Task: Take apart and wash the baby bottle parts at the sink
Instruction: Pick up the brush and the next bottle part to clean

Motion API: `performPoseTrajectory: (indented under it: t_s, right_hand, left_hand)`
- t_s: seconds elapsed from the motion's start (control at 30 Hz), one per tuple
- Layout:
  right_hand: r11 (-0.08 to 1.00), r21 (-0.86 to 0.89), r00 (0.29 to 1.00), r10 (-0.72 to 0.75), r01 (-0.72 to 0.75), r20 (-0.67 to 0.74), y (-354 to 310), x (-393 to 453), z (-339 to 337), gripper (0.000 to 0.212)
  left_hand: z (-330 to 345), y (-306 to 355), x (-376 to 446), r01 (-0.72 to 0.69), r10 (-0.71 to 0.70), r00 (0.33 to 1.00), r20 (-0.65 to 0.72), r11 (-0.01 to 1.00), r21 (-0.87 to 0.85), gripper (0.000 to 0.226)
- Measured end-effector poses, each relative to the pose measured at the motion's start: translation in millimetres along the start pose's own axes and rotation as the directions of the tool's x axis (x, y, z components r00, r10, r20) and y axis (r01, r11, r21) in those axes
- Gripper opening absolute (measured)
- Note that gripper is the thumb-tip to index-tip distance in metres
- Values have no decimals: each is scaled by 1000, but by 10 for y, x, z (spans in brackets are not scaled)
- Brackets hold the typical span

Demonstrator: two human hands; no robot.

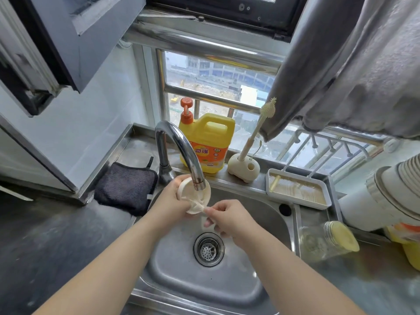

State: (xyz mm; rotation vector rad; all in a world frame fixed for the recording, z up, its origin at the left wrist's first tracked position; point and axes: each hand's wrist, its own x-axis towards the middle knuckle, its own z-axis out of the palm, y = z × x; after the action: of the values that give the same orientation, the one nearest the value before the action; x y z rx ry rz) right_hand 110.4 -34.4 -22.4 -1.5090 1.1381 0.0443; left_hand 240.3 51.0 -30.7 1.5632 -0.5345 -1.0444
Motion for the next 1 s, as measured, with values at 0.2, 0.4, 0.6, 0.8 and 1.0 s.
performPoseTrajectory:
  t_s: [0.2, 0.4, 0.6, 0.8, 1.0]
  right_hand:
    - [996, -71, 998, 54, -52, 32, 9, -3, -22, 21]
    - [90, -952, 710, -687, 291, 152, -45, -60, -55, 35]
    - [698, -692, 957, -289, 185, -35, 28, -40, -36, 8]
    - [987, 129, 984, 78, -100, 163, 114, -135, -52, 25]
    - [976, -217, 998, -42, 33, -37, 139, -146, -70, 20]
  left_hand:
    - [-45, -83, 41, 77, -82, 991, 101, 996, 52, 60]
    - [-50, -41, 85, 173, -217, 970, 106, 931, 322, 58]
    - [-119, -47, 91, 63, -146, 977, 154, 893, 446, 54]
    - [-16, -204, -55, 52, -49, 996, 69, 998, -47, 43]
    - [-11, -237, -50, 102, -107, 986, 126, 994, 46, 56]
